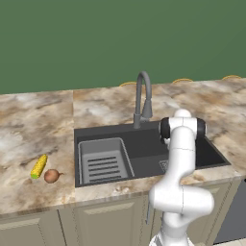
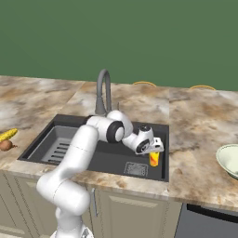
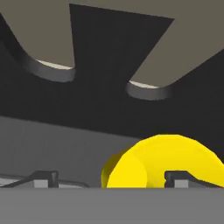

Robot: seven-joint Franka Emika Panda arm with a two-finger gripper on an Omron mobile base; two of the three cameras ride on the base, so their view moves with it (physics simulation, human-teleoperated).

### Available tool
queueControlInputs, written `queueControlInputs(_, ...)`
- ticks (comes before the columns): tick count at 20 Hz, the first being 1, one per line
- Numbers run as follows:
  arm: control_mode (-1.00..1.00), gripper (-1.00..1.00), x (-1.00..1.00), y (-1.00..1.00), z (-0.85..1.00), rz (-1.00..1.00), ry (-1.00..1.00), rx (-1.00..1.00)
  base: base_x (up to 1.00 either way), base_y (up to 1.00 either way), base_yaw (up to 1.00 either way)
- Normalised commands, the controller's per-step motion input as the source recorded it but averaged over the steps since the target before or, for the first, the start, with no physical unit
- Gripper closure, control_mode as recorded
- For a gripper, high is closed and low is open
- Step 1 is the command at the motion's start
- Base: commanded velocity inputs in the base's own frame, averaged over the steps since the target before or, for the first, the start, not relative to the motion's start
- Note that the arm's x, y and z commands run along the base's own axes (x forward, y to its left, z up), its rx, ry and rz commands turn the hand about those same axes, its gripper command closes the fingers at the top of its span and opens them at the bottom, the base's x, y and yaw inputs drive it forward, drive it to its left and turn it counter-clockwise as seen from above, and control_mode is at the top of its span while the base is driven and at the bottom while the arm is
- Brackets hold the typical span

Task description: Remove the onion and corn from the sink. Then move the bowl and cup from the counter to the sink for washing.

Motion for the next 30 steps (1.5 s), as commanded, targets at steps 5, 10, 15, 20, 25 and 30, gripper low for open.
queueControlInputs(5, -1.00, -1.00, -0.10, -0.10, 0.29, 0.00, 0.00, 0.05, 0.00, 0.00, 0.00)
queueControlInputs(10, -1.00, -1.00, -0.15, -0.08, 0.34, -0.02, 0.00, 0.02, 0.00, 0.00, 0.00)
queueControlInputs(15, -1.00, -1.00, -0.16, -0.06, 0.40, -0.06, -0.01, 0.00, 0.00, 0.00, 0.00)
queueControlInputs(20, -1.00, -1.00, -0.16, -0.08, 0.40, -0.08, 0.00, 0.00, 0.00, 0.00, 0.00)
queueControlInputs(25, -1.00, -1.00, -0.24, -0.09, 0.40, -0.09, 0.00, 0.00, 0.00, 0.00, 0.00)
queueControlInputs(30, -1.00, -1.00, -0.28, -0.07, 0.36, -0.08, 0.00, 0.00, 0.00, 0.00, 0.00)
